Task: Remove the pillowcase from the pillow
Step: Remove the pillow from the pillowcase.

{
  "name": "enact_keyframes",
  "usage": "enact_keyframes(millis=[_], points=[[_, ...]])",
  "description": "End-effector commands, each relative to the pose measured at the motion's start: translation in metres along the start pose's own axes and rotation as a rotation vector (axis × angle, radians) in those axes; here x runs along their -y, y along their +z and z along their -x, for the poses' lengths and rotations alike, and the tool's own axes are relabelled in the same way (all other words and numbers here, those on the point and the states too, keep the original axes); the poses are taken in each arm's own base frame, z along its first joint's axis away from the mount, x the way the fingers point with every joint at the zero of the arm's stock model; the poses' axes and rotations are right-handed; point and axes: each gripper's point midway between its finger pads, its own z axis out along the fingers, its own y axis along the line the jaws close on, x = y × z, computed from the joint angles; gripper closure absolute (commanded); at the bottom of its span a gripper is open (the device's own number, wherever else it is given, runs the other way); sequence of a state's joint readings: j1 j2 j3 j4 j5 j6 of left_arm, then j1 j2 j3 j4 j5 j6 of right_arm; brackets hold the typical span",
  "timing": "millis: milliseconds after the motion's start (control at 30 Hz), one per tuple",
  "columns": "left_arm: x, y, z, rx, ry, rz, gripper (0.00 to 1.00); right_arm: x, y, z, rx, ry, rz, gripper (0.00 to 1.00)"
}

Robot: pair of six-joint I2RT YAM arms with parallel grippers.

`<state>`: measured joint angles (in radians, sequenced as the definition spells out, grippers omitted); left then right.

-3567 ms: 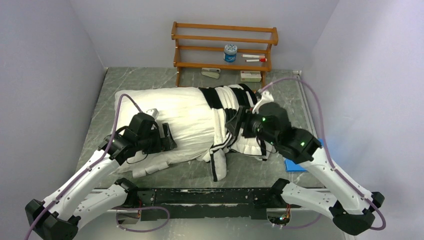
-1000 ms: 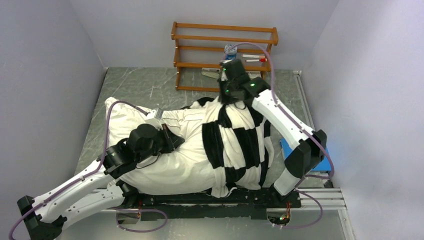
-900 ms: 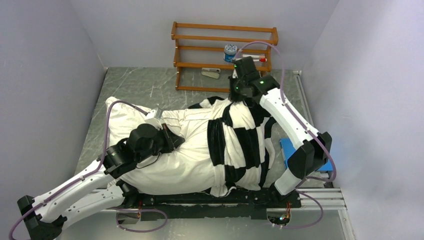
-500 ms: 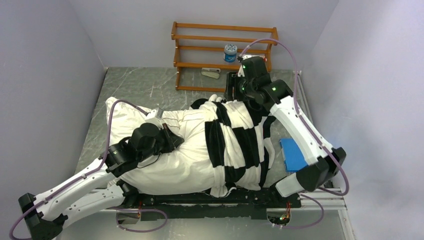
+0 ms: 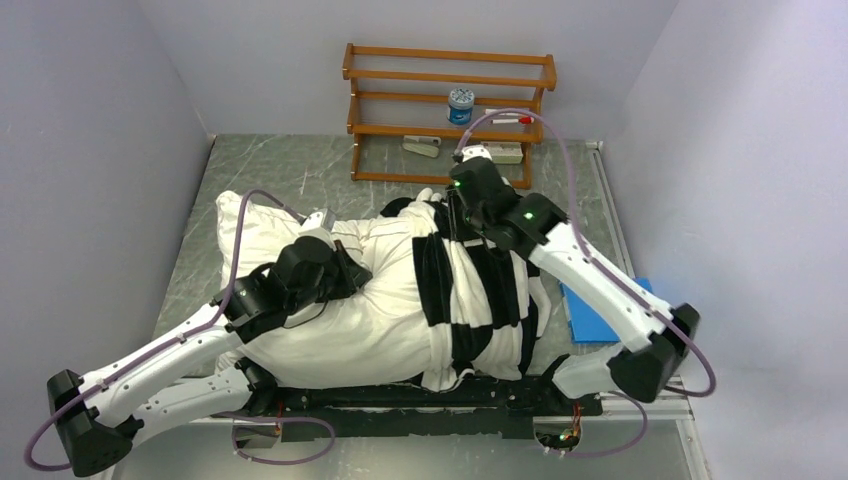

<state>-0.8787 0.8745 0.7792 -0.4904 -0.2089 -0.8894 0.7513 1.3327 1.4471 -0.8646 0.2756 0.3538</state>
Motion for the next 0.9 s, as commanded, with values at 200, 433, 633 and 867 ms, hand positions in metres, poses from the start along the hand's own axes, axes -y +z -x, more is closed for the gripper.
enact_keyframes(millis=[200, 433, 633, 867], points=[[-0.083, -0.026, -0.058, -0.214, 0.073, 0.306, 0.95, 0.152, -0.018, 0.034, 0.177, 0.218, -0.478, 1.0], [-0.092, -0.036, -0.051, -0.157, 0.041, 0.325, 0.95, 0.174, -0.005, 0.021, 0.092, 0.298, -0.433, 1.0], [-0.089, -0.037, -0.046, -0.154, 0.053, 0.329, 0.95, 0.117, -0.012, 0.027, 0.076, 0.268, -0.1, 0.56], [-0.081, -0.032, -0.041, -0.145, 0.067, 0.313, 0.95, 0.102, -0.054, -0.017, 0.038, 0.314, -0.035, 0.29]])
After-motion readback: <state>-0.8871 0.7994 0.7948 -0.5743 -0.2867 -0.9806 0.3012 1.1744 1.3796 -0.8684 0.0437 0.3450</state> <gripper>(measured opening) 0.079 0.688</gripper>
